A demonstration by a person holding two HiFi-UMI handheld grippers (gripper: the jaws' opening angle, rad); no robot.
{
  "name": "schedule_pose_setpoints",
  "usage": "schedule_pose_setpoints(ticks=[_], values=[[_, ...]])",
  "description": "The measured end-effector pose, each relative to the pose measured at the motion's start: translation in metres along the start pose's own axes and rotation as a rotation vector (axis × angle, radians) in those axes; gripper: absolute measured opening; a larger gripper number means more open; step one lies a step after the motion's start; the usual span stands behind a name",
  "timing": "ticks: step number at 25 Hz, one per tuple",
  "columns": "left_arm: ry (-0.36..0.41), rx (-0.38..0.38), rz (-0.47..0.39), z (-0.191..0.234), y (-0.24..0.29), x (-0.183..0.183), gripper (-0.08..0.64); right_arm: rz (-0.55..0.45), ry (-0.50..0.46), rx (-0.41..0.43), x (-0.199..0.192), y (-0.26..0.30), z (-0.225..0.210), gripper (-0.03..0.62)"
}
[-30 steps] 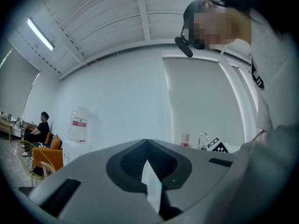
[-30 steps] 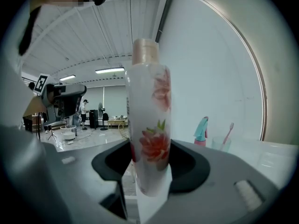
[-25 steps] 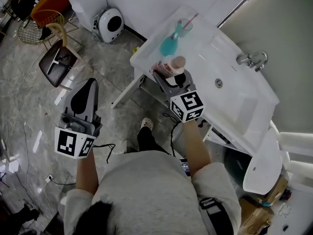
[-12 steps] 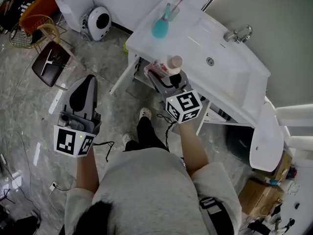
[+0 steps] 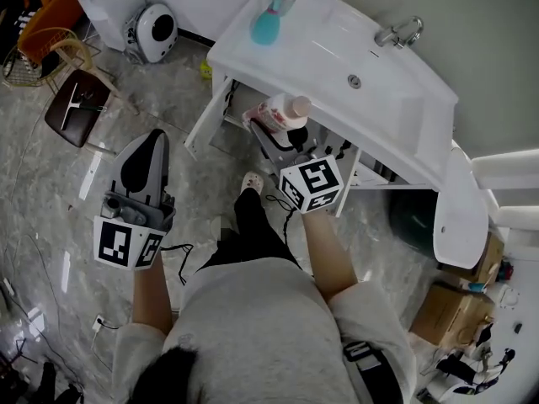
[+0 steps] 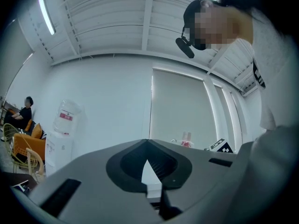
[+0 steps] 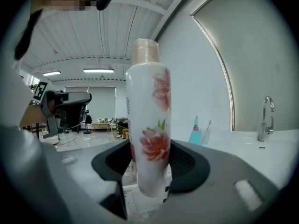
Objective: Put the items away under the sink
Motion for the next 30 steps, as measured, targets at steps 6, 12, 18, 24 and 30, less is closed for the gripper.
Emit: schedule_pose_setpoints(ticks=[6,12,18,24,30], values=[[-0.037,-0.035,0.022,-0.004,0.007,-0.019,0.006,0.009,0.013,-0.030,-0.012,-0.009,0.000,0.242],[-0.049,-0.066,0.041,-0.014,0.023,-0.034,0.006,0.008,0.028,-0.050,-0.023,-0.018,-0.011,0.242],[-0.060,-0.085,0.070,-0.027,0.041,-0.055,0.006,0.015,0.039,-0.054,-0.039,-0.019,-0.027,0.242],[-0.084,-0.103,0.110,-0.044,0.045,-0.088,0.006,0.022,0.022,-0.046,-0.064,-0.018,-0.036,0.242],[-0.109,-0.110,0.154,-0.051,0.039,-0.131,0.006,0.027,0.037,-0.056,-0.099,-0.018,-0.044,0.242]])
Point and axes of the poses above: the fingertips, and each gripper's own axes: y forward along the fingers, z to its left, x out of its top, the point moved 3 cm from there along -y, backward along the fingers, and after that the axes turned 3 degrees about -z, right-handed, at the moved point
